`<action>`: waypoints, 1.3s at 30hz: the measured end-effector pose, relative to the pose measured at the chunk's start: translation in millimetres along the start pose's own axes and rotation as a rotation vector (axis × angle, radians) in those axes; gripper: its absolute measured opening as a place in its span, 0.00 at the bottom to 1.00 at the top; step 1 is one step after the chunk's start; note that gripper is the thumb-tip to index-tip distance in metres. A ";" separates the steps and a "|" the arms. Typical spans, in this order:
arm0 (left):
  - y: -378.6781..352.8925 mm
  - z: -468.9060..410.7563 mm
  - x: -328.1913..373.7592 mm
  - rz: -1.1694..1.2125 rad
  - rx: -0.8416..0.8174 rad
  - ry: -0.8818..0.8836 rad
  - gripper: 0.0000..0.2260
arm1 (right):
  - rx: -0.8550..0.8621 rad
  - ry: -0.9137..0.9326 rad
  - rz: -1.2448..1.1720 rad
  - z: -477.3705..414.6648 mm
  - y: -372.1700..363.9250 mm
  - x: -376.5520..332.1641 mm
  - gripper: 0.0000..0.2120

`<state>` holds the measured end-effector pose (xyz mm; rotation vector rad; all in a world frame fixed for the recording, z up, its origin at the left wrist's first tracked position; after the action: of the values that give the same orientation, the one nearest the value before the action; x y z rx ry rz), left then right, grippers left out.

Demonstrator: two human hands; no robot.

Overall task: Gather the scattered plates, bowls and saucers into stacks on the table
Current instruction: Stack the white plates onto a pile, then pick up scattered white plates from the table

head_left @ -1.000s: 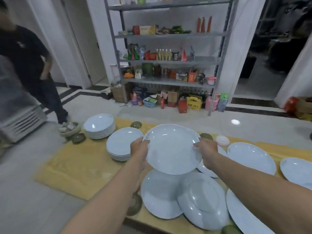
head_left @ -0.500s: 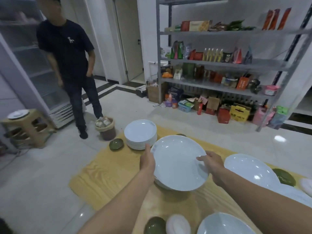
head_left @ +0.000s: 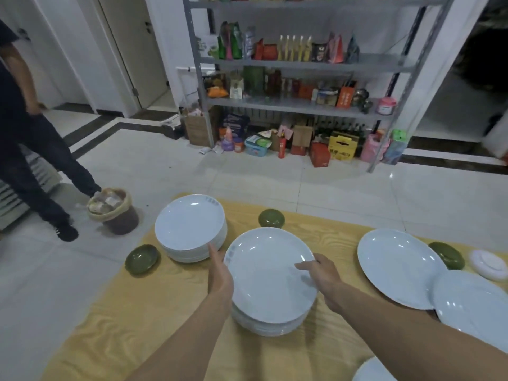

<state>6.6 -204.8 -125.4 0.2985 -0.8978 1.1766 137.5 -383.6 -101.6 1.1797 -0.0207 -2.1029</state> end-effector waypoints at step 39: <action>-368.1 429.7 -258.9 -1.734 -1.058 -1.316 0.22 | 0.637 -0.303 1.120 339.1 460.3 267.8 0.36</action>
<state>115.4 -794.1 42.2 0.7243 -1.5784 -1.3159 59.8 -990.4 54.2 0.8151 -1.2567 -1.2184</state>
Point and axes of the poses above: each hand's wrist, its own z-axis away from the middle knuckle, its own y-axis out of the back of the hand, x = y × z, the point moved 1 cm from there along -z, towards the middle knuckle, and after that the axes turned 8 degrees about z, right-handed, at the moved point
